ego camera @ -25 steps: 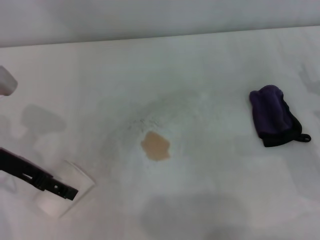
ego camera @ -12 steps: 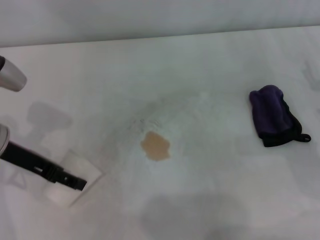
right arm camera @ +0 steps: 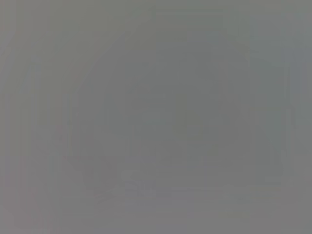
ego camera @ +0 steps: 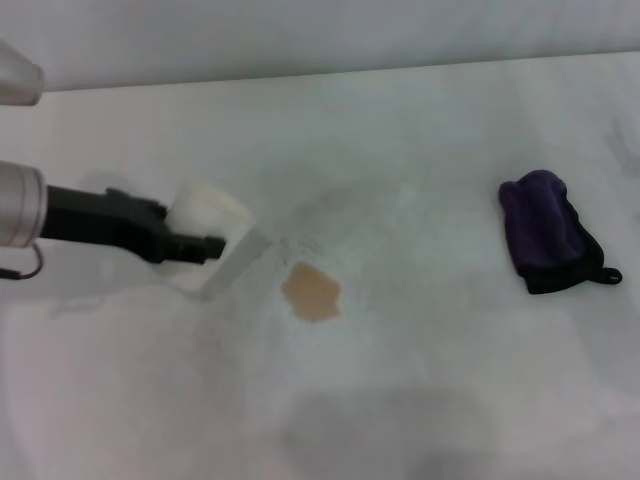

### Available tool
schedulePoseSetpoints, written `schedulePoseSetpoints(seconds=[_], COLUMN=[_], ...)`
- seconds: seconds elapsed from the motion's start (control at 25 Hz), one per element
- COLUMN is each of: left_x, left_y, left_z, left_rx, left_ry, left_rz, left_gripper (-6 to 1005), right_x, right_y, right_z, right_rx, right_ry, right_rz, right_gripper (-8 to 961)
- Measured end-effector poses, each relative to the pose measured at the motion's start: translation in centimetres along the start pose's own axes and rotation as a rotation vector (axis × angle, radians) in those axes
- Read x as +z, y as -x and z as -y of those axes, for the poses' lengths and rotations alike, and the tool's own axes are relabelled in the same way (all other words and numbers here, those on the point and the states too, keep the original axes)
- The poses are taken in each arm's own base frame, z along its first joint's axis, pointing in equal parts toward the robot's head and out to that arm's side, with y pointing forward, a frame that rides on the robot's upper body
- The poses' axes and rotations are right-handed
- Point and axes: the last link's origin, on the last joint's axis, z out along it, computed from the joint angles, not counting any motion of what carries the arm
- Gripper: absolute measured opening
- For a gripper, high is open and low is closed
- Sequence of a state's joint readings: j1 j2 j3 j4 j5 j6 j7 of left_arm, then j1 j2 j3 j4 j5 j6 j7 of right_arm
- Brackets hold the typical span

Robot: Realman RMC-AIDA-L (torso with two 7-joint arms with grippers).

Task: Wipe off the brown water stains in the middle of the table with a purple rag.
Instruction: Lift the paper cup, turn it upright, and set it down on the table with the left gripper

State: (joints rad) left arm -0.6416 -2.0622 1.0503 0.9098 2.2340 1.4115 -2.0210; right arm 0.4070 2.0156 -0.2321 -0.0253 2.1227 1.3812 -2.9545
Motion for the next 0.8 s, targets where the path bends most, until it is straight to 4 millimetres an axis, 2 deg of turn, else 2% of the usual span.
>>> schedulePoseSetpoints(seconds=[0.24,0.44,0.64,0.8], left_x=[1.0,0.0,-1.4,-1.2], left_y=[-0.3,0.3,2.0,3.4], left_z=[0.1,0.3,0.3,0.5], left_rx=[0.096,0.17,0.244,0.218], left_ry=[-0.005,-0.041,-0.116,-0.15], left_rz=[-0.198,-0.37,-0.578,-0.657], left_gripper=[684,678,678,678], right_x=[0.4,0.5,0.1,-0.4], right_y=[0.2,0.2,0.0,0.0], right_z=[-0.3,-0.2,0.1,0.7], right_rx=[-0.012,-0.018,-0.024,-0.034], right_ry=[0.024,0.027,0.02,0.011], right_rz=[0.01,0.005,-0.007,-0.008], right_gripper=[874,872,873,873])
